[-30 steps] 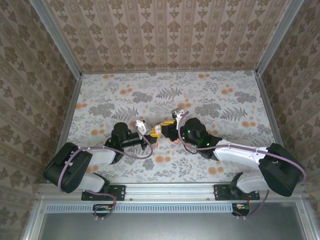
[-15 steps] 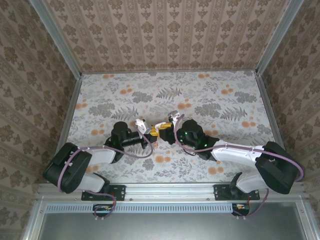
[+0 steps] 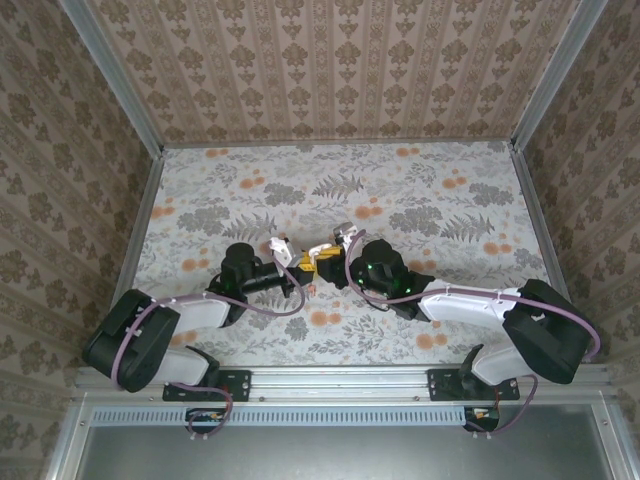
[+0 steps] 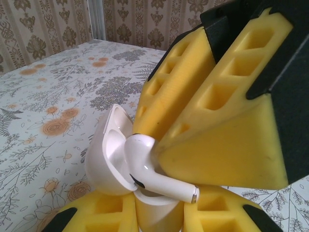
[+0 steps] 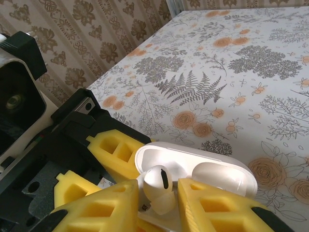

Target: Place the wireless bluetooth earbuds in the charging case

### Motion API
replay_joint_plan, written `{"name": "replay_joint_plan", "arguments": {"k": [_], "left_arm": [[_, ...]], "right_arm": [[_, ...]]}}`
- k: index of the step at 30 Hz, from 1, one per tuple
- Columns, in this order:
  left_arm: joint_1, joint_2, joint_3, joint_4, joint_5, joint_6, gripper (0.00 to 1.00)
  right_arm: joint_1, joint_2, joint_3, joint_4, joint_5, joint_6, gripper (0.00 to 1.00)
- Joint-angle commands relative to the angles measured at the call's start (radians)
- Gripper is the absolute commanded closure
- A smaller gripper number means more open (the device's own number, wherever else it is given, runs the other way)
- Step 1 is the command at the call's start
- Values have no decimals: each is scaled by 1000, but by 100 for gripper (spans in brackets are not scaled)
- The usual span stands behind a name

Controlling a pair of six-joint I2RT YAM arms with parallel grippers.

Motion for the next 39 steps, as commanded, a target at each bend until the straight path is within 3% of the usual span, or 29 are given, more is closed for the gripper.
{"name": "replay_joint_plan", "arguments": {"k": [1, 27, 39], "left_arm": [[-9, -33, 22, 34, 28, 3, 91], [-8, -30, 19, -22, -26, 45, 92], [-9, -8, 35, -86, -158, 49, 92]], "right_arm": [[8, -3, 16, -4, 6, -21, 72], [4, -48, -13, -1, 37, -16, 78], [-32, -138, -47, -149, 64, -66, 78]]}}
